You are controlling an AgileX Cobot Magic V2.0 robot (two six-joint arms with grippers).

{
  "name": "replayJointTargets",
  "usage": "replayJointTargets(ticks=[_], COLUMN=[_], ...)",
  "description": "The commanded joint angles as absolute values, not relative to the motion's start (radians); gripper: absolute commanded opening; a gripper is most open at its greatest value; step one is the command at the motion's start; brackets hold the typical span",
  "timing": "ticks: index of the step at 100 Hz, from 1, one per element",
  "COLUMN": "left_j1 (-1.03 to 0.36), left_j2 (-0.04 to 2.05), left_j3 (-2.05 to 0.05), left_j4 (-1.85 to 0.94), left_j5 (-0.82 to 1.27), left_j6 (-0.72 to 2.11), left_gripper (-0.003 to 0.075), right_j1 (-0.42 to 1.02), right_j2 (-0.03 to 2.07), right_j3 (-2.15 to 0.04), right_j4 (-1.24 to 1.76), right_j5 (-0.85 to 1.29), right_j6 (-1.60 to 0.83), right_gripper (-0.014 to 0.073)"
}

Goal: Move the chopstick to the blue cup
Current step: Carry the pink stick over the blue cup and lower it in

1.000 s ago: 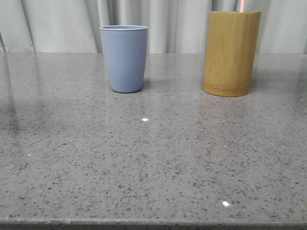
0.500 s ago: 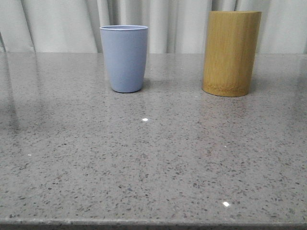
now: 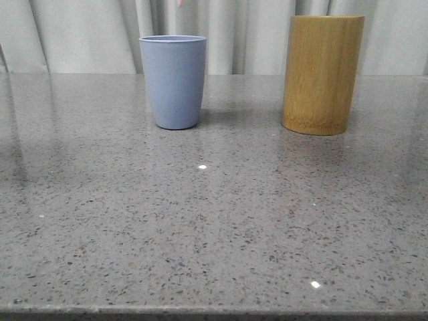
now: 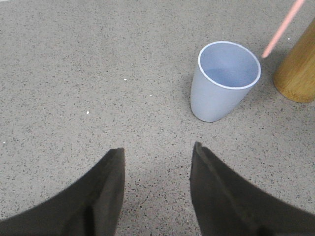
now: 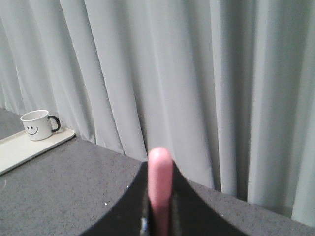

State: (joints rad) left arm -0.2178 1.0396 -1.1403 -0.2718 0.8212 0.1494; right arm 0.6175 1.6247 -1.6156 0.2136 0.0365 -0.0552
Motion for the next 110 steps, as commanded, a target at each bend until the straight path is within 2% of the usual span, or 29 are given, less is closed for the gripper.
replayJointTargets(ticks=[1, 69, 78, 95, 102, 110], left_j1=[-0.217, -0.217, -0.217, -0.217, -0.217, -0.217], left_j2=[1.021, 1.021, 1.021, 1.021, 1.021, 1.021], left_j3=[-1.166, -1.166, -1.166, -1.166, -1.166, -1.166], left_j4=[-0.286, -0.286, -0.286, -0.286, -0.286, -0.286], left_j5=[0.761, 0.761, 0.761, 0.761, 0.761, 0.761], left_j6=[0.141, 0.141, 0.141, 0.141, 0.141, 0.141], left_gripper=[0.0316, 0.0316, 0.0316, 0.0316, 0.0316, 0.0316], right_j1=[0.619, 0.619, 0.619, 0.619, 0.619, 0.619], right_j2=[1.612, 1.758, 1.758, 1.758, 1.758, 1.757], right_j3=[-1.659, -1.658, -1.658, -1.658, -1.658, -1.658], right_j4=[0.214, 0.214, 0.213, 0.213, 0.213, 0.213], right_j5=[-0.078, -0.067, -0.058, -0.059, -0.059, -0.058], right_j6=[-0.065, -0.064, -0.064, -0.064, -0.064, -0.064], right_gripper=[-0.0067, -0.0056, 0.0017, 0.0269, 0.0319, 0.0322])
